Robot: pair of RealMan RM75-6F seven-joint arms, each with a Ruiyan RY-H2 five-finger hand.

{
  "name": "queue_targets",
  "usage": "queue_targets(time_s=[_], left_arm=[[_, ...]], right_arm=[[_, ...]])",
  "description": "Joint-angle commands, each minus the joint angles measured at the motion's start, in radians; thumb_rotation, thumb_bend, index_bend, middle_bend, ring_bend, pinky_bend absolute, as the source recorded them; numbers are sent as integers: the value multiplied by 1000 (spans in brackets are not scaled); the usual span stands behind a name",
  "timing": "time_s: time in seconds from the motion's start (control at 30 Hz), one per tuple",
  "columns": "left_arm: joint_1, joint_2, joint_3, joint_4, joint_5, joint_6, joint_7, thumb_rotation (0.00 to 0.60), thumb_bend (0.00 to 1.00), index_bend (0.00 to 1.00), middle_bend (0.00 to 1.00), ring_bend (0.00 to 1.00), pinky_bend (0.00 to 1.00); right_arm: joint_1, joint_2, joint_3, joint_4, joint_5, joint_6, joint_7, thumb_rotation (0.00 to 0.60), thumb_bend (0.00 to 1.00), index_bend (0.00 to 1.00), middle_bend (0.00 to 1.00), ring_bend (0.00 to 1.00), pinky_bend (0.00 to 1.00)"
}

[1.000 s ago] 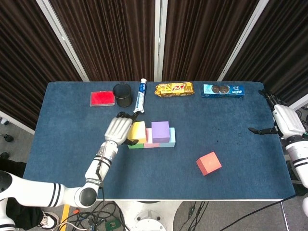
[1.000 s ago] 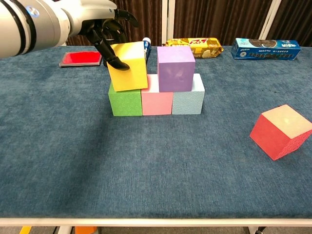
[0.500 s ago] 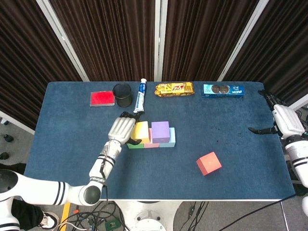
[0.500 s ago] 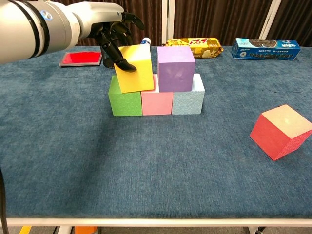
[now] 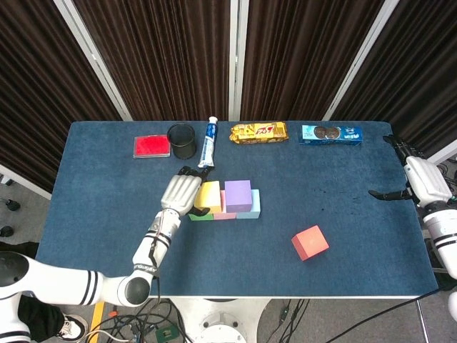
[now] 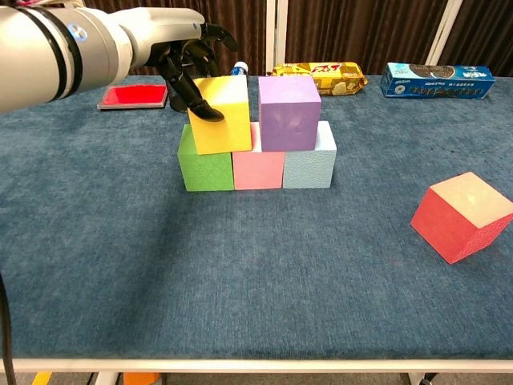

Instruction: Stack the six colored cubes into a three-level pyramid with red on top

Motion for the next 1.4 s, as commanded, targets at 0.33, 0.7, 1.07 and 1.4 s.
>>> queue_targets(time_s=[0.33,0.7,1.07,1.4], left_arm=[[-8,2,-7,-4,-7,-7,8,600,259,110,606,186,99],[-13,-2,4,11,16,-9,16,600,259,110,606,185,98],[-18,-11,5,19,14,-20,16,600,260,108,610,185,98],[-21,-8,-1,16,7,-21,14,600,260,109,609,185,98]], right_arm=[[3,-10,-2,13,-2,-13,9,600,0,0,0,0,0],[-1,-9,-3,17,-5,-13,17,600,0,0,0,0,0],[-4,-11,-4,26,-11,-16,32,600,0,0,0,0,0],[-5,-12,-7,36,-13,-23,42,600,0,0,0,0,0]])
